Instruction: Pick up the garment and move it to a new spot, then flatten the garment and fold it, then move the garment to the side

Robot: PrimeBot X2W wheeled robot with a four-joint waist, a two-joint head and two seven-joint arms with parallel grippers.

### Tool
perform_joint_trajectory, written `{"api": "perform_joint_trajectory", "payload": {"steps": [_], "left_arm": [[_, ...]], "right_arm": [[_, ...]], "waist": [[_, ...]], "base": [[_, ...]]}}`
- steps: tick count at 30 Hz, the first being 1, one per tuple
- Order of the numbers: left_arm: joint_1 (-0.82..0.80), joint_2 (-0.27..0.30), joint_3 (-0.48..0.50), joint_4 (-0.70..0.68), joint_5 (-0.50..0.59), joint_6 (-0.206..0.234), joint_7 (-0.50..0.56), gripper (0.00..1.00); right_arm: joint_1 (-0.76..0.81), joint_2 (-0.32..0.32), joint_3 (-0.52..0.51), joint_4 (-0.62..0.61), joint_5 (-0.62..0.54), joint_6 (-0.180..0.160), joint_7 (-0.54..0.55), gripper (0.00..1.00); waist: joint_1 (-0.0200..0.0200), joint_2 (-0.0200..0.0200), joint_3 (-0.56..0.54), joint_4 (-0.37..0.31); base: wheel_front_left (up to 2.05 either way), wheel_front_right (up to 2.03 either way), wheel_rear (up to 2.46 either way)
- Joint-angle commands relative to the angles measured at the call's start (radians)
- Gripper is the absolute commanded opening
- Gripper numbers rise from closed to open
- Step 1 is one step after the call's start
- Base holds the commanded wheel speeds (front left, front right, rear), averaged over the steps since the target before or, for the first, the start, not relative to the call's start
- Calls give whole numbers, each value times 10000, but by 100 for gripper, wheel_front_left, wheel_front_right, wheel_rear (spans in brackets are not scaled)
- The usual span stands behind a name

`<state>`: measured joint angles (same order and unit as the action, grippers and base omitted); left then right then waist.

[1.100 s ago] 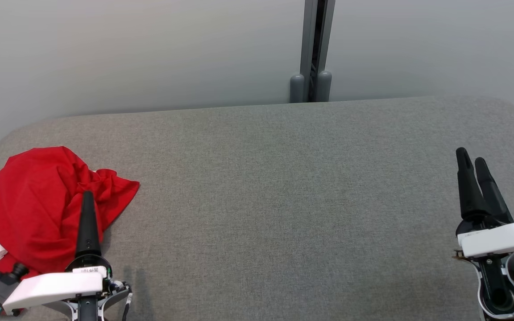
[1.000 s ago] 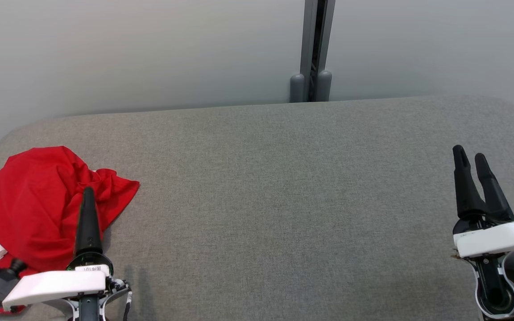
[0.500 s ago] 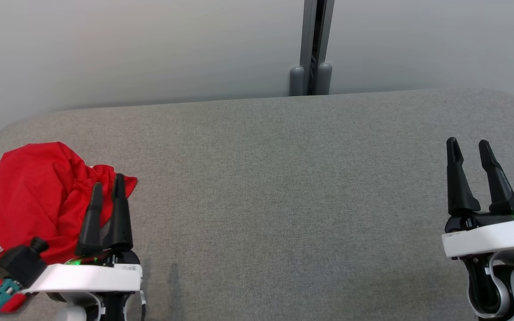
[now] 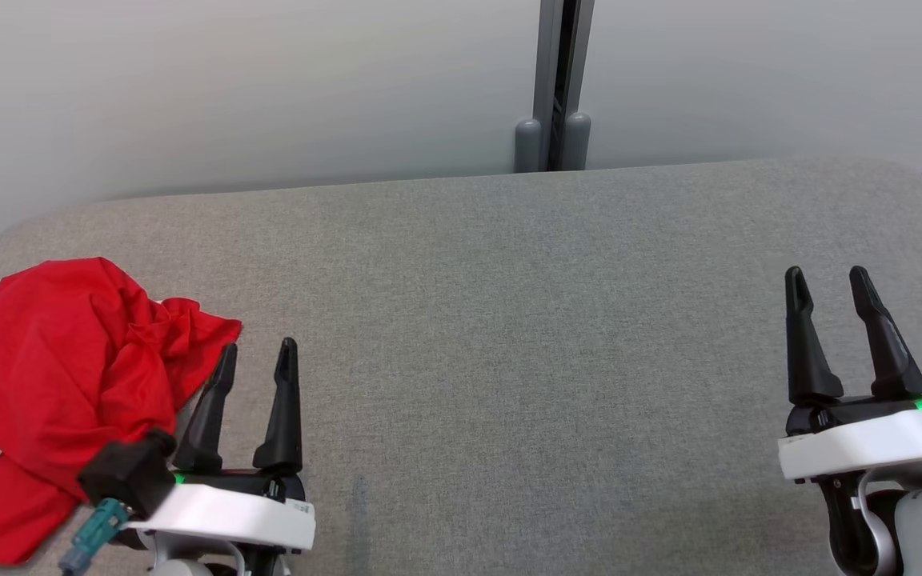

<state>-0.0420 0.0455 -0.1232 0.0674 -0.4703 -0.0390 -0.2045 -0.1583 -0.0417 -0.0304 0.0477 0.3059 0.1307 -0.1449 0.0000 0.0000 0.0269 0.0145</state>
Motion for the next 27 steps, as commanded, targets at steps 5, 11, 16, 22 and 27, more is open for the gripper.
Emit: {"api": "perform_joint_trajectory", "payload": {"steps": [5, 11, 16, 22, 27], "left_arm": [[48, 50, -135, 152, 951, 216, -119, 100], [66, 52, -244, 27, 1752, 494, -210, 100], [74, 56, -329, -12, 2368, 599, -281, 100], [75, 117, -472, 112, 3066, 719, -355, 100], [107, 118, -470, 267, 3409, 821, -431, 100]], "right_arm": [[36, -79, 155, 128, -544, 0, -235, 100], [92, -89, 242, 378, -734, 0, -414, 100], [10, -94, 319, 259, -1031, 0, -560, 100], [-26, -101, 264, 331, -1209, 0, -730, 100], [30, -108, 326, 616, -1390, 0, -852, 100]], "waist": [[0, 0, -2, -39], [0, 0, 40, -73], [0, 0, 91, -108], [0, 0, 110, -160], [0, 0, 144, -191]], "base": [[0, 0, 0], [0, 0, 0], [0, 0, 0], [0, 0, 0], [0, 0, 0]]}}
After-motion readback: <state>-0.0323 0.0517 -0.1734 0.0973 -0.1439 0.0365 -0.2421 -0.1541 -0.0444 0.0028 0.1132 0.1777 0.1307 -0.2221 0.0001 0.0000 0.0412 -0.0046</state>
